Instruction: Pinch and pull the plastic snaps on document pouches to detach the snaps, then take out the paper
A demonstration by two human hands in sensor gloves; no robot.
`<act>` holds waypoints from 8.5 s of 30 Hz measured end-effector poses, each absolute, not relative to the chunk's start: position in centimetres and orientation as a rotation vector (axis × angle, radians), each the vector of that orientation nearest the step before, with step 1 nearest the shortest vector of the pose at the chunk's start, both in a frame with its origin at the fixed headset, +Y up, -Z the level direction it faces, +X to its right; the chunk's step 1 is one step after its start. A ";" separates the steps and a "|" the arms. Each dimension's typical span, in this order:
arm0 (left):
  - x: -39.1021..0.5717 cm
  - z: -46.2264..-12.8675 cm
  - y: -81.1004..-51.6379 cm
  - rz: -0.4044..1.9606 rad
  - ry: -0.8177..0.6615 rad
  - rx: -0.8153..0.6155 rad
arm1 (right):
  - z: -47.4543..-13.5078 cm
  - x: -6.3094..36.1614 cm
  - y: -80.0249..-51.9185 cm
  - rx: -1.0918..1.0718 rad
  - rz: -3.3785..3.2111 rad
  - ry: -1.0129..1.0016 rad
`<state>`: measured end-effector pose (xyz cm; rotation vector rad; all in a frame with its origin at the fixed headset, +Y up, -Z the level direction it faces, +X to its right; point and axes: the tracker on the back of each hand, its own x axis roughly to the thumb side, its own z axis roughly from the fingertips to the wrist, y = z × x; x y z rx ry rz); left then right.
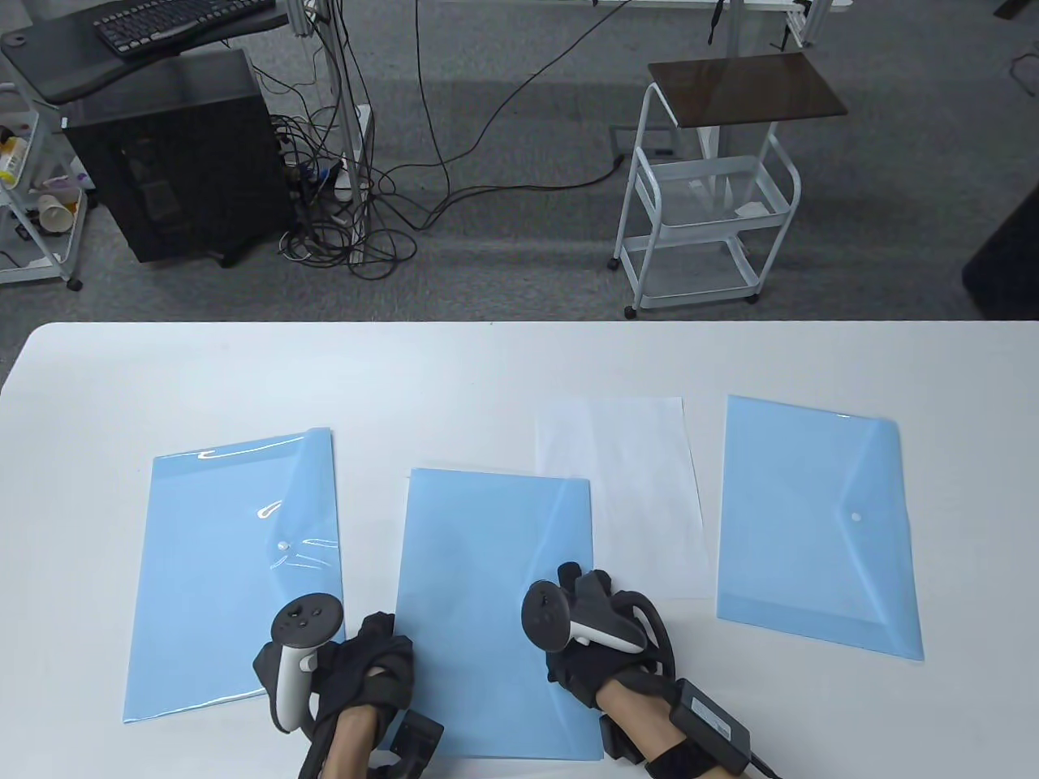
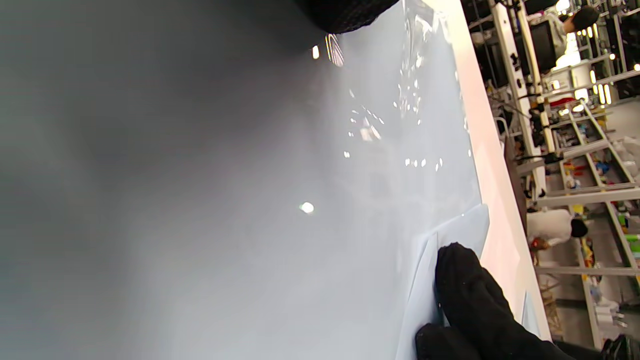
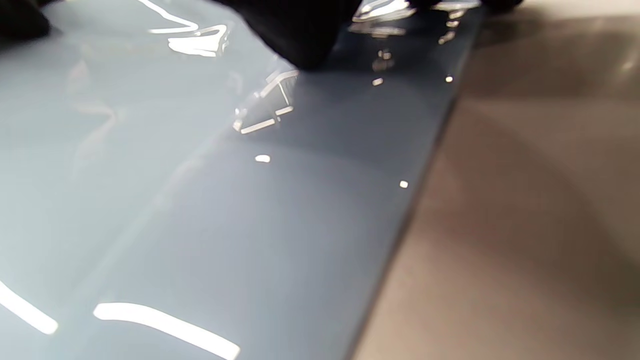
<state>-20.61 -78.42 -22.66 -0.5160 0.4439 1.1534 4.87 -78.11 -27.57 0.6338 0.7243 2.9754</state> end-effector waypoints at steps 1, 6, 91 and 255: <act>-20.6 -22.7 -78.4 1.150 0.443 -0.516 | -27.6 4.8 -78.0 0.644 2.997 0.725; -20.6 -22.7 -78.4 1.154 0.440 -0.527 | -27.8 4.4 -77.8 0.658 3.017 0.788; -27.9 -34.1 -76.3 1.116 0.606 -0.280 | -26.6 22.5 -72.4 0.086 2.780 -0.034; -20.9 -23.6 -72.0 0.593 0.178 -0.142 | -24.8 27.4 -56.9 -0.605 2.993 -0.766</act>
